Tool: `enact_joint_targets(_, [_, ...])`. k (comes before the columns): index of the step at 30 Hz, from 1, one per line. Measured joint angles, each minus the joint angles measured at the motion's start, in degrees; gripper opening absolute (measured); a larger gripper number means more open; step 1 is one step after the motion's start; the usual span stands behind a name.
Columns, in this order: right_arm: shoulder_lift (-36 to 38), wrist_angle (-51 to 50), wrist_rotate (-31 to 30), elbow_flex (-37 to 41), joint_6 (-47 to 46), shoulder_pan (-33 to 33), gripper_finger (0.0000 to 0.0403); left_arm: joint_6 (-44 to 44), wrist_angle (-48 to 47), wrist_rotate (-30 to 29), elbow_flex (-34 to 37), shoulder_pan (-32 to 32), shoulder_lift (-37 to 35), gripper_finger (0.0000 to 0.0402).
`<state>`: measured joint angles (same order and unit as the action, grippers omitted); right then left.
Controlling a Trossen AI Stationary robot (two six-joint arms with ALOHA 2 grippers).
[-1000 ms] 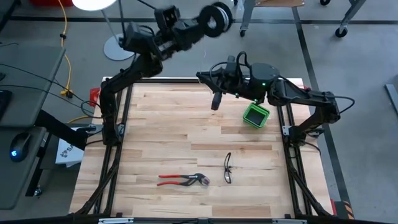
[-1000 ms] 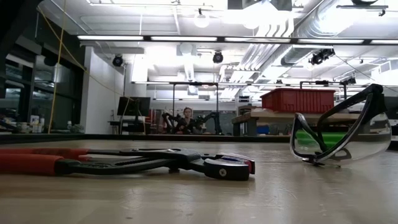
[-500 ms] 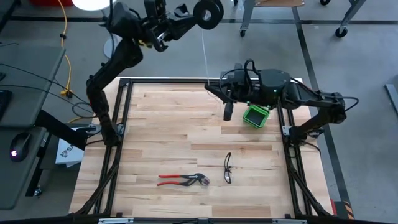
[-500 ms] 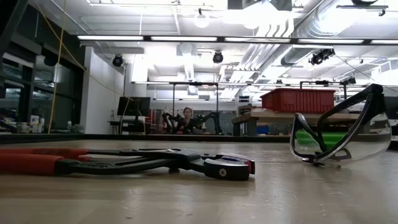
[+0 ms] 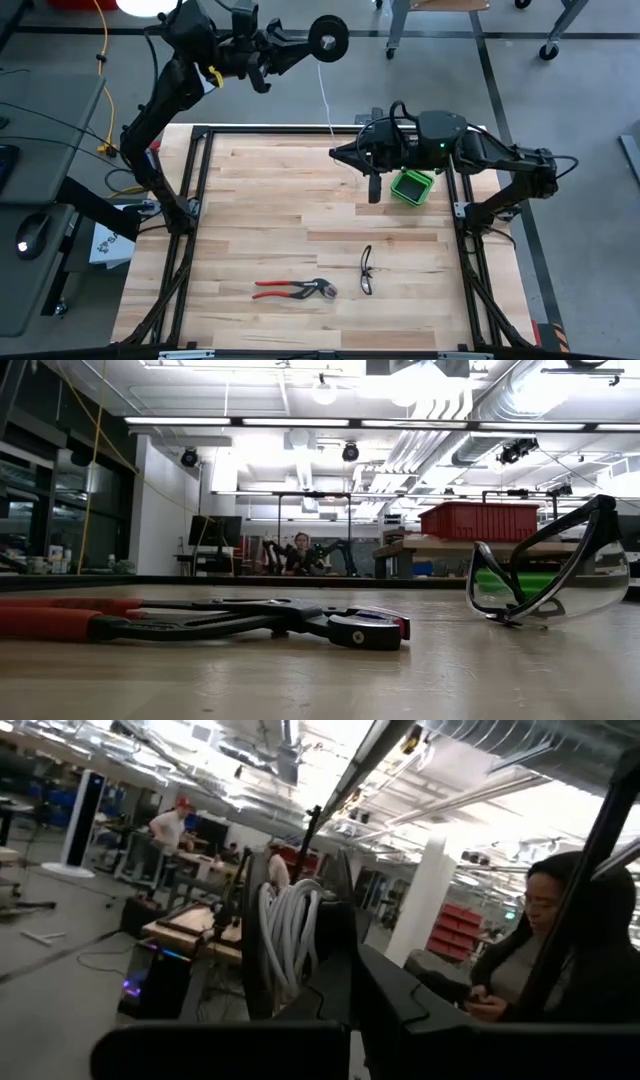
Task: Coil cords
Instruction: Coil the wire into the spool
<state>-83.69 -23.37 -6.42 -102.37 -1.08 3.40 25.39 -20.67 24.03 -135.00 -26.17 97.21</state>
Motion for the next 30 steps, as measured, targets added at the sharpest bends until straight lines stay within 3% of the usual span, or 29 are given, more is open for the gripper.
enact_joint_targets(7, [1.7, -4.7, 0.9, 0.0, -0.2, 0.0, 0.0, 1.8, -7.8, -0.3, 0.0, 0.0, -2.9, 0.0])
enact_joint_targets(14, [4.6, -7.0, 0.8, 0.0, 0.0, 0.0, 0.0, 6.7, -30.0, 2.0, 0.0, 0.3, -6.3, 0.0])
enact_joint_targets(18, [5.5, -7.1, 0.6, 0.0, 0.3, -1.3, 0.0, 10.7, -36.7, 4.8, 0.0, 2.1, -6.5, 0.0])
enact_joint_targets(24, [5.8, -7.4, 0.6, 0.0, 1.4, -3.5, 0.0, 16.2, -34.9, 11.1, 0.0, 5.5, -6.0, 0.0])
enact_joint_targets(30, [5.8, -6.4, 0.7, 0.0, 2.2, -4.2, 0.0, 20.0, -29.0, 12.1, 0.0, 6.4, -5.8, 0.0])
